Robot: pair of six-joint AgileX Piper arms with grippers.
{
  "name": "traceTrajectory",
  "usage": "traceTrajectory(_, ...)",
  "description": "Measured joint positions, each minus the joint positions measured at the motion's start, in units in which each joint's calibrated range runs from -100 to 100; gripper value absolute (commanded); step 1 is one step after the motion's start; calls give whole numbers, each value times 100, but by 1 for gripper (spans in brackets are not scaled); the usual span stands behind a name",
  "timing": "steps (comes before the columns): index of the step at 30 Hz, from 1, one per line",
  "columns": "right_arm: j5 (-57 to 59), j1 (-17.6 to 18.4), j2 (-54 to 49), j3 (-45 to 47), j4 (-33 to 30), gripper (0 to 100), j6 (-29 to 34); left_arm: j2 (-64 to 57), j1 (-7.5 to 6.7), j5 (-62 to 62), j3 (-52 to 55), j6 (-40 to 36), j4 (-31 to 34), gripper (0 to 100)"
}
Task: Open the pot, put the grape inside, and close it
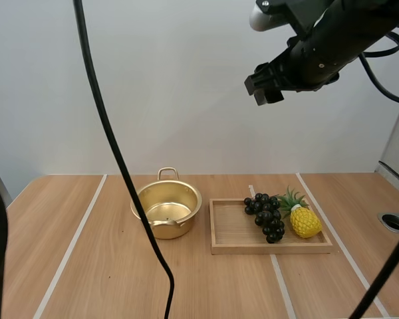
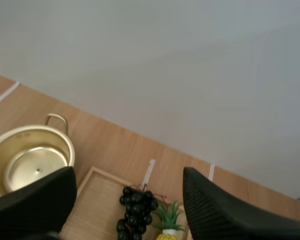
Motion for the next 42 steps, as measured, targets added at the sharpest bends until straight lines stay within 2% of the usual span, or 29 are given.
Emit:
traceTrajectory(10, 423, 0, 1468, 0, -38, 100, -152, -13, 0, -316, -1060, -209, 308, 0)
traceTrajectory(17, 443, -48, 2502, 0, -16, 100, -92, -24, 0, -272, -1102, -248, 456, 0)
traceTrajectory(21, 443, -211, 2962, 13, 125, 100, -78, -24, 0, -271, -1102, -248, 478, 0)
traceTrajectory(24, 334, -314, 3140, 348, 166, 100, -110, -24, 0, -271, -1102, -248, 546, 0)
traceTrajectory(34, -1941, -383, 3194, 2207, 166, 100, -286, -24, 0, -259, -1102, -248, 695, 0)
traceTrajectory(42, -2732, -383, 3431, 2437, 166, 100, -316, -24, 0, -210, -1102, -248, 707, 0)
